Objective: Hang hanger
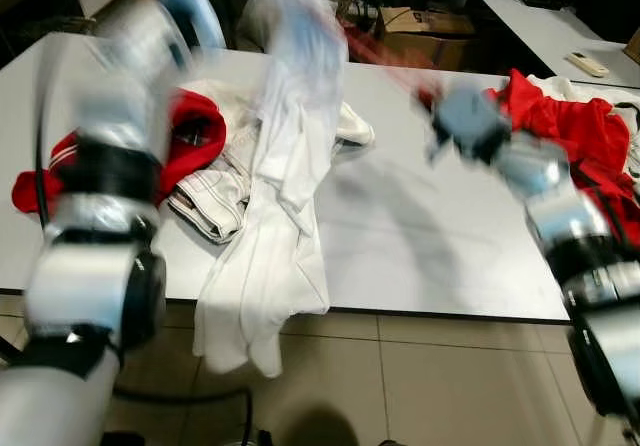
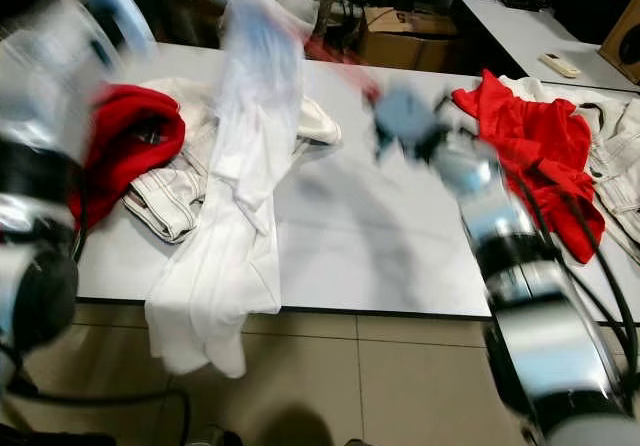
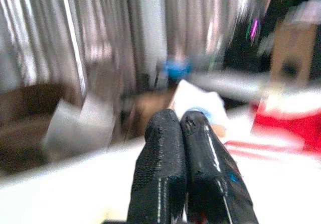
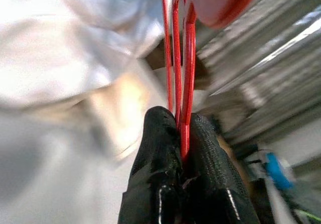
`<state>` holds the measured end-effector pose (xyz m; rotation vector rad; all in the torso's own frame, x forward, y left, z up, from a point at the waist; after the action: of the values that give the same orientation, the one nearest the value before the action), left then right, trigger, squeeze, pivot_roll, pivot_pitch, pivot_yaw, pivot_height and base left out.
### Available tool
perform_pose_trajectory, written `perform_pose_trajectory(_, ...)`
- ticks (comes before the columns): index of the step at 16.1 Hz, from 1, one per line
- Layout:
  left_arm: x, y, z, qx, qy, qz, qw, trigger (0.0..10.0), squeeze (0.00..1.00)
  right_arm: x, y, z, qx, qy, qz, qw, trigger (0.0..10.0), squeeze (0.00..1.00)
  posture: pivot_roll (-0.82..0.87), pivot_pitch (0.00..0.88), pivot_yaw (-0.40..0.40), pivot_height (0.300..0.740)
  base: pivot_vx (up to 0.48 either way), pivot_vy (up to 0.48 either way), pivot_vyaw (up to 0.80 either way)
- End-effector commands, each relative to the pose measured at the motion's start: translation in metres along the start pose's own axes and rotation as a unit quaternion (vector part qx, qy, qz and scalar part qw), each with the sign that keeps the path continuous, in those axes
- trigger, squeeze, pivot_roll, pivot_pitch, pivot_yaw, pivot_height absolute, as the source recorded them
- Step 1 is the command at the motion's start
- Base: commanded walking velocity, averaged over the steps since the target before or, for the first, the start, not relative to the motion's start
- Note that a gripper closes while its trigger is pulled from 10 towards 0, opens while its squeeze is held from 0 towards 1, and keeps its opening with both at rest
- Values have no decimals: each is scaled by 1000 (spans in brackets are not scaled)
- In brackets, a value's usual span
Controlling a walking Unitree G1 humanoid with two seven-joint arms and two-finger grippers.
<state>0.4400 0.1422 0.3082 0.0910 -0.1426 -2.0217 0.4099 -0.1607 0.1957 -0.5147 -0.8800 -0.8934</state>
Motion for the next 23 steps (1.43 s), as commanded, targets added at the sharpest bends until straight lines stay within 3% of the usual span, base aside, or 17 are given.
perform_pose_trajectory(1, -2, 0, -21, -32, 26, 16, 999, 10000, 0, -3, -6, 3, 16, -5, 26, 1000, 10000, 0, -105, 0, 2, 740, 0, 0, 0)
perform_pose_trajectory(2, -6, -2, -37, -53, 42, 30, 997, 10000, 0, -16, -13, 3, 26, -2, 58, 998, 10000, 0, -111, 0, 9, 740, 0, 0, 0)
perform_pose_trajectory(4, -18, -14, -78, -108, 71, 66, 989, 10000, 0, -59, -51, 6, 56, 4, 170, 984, 10000, 0, -122, 0, 23, 740, 0, 0, 0)
perform_pose_trajectory(7, -25, -19, -89, -121, 88, 79, 986, 10000, 0, -71, -76, 12, 61, 18, 205, 977, 10000, 0, -124, 0, 23, 740, 0, 0, 0)
perform_pose_trajectory(10, -30, -21, -90, -119, 91, 87, 985, 10000, 0, -70, -88, 19, 59, 28, 206, 976, 10000, 0, -123, 0, 23, 740, 0, 0, 0)
perform_pose_trajectory(12, -28, -19, -82, -101, 57, 84, 990, 10000, 0, -67, -88, 22, 55, 34, 194, 979, 10000, 0, -125, 0, 22, 740, 0, 0, 0)
perform_pose_trajectory(13, -21, -13, -71, -80, 15, 67, 994, 10000, 0, -67, -87, 25, 54, 40, 189, 980, 10000, 0, -124, 0, 21, 740, 0, 0, 0)
perform_pose_trajectory(14, -9, -7, -52, -51, -27, 35, 998, 10000, 0, -68, -84, 28, 54, 52, 183, 980, 10000, 0, -124, 0, 21, 740, 0, 0, 0)
perform_pose_trajectory(16, 11, -1, -25, -17, -74, -15, 997, 10000, 0, -69, -77, 36, 56, 70, 169, 982, 10000, 0, -124, 0, 20, 740, 0, 0, 0)
perform_pose_trajectory(18, 36, -1, 10, 33, -137, -72, 987, 10000, 0, -66, -64, 38, 40, 97, 121, 987, 10000, 0, -124, 0, 20, 740, 0, 0, 0)
perform_pose_trajectory(20, 40, -4, 21, 51, -158, -79, 983, 10000, 0, -64, -58, 40, 30, 122, 93, 988, 10000, 0, -124, 0, 20, 740, 0, 0, 0)
perform_pose_trajectory(23, 43, -10, 30, 56, -169, -82, 981, 10000, 0, -74, -52, 45, 20, 147, 87, 985, 10000, 0, -124, 0, 20, 740, 0, 0, 0)
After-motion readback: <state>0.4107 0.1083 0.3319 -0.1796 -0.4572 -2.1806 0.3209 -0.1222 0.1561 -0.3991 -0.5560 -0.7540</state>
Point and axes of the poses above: a point about 5 cm out from each wrist's last joint towards the gripper, its own y axis pointing out of the wrist towards the gripper, its own z axis along the axis of the wrist's last joint, x = y × z, the point moved 4 cm from there along y, pointing out of the wrist towards the gripper, and after that the axes turned 12 degrees about -y, right-handed, at the moved point
